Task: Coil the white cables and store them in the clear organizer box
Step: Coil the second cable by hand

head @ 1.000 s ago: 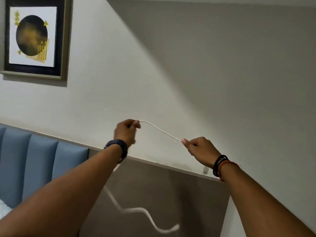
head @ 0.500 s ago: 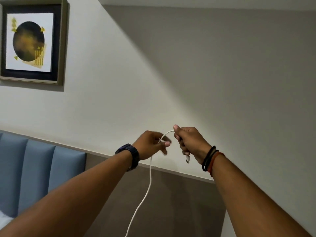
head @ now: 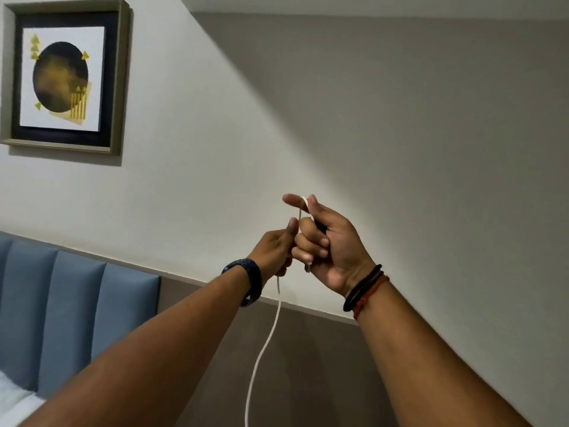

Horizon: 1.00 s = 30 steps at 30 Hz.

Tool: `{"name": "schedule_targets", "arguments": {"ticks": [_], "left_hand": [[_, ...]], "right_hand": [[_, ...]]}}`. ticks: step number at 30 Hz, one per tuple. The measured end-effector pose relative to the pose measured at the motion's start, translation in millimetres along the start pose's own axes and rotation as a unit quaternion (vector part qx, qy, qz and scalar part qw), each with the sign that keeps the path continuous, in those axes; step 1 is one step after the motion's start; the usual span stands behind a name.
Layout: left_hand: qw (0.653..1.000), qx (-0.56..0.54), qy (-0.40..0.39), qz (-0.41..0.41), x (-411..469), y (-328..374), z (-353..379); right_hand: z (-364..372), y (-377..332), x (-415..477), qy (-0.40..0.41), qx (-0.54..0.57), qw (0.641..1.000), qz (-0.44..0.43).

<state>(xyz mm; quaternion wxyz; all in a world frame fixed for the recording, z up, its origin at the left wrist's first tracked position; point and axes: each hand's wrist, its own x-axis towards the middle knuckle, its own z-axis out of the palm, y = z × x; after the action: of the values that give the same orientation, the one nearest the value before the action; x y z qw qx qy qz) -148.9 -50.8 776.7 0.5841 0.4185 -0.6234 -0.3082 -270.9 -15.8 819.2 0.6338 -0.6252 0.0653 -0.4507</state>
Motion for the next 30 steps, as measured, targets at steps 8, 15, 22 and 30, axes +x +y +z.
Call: {"name": "schedule_targets", "arguments": {"ticks": [8, 15, 22, 30], "left_hand": [[0.999, 0.003, -0.023, -0.031, -11, -2, 7], [0.998, -0.014, -0.041, -0.045, -13, -6, 8], [0.993, 0.114, 0.035, 0.022, -15, -4, -8], [0.968, 0.200, 0.132, 0.075, -6, 5, -29]], "right_hand": [[7, -6, -1, 0.012, 0.066, 0.998, -0.005], [26, -17, 9, 0.102, 0.091, 0.981, -0.141], [-22, -7, 8, 0.420, -0.424, 0.776, -0.202], [-29, 20, -16, 0.158, -0.678, 0.699, 0.163]]}}
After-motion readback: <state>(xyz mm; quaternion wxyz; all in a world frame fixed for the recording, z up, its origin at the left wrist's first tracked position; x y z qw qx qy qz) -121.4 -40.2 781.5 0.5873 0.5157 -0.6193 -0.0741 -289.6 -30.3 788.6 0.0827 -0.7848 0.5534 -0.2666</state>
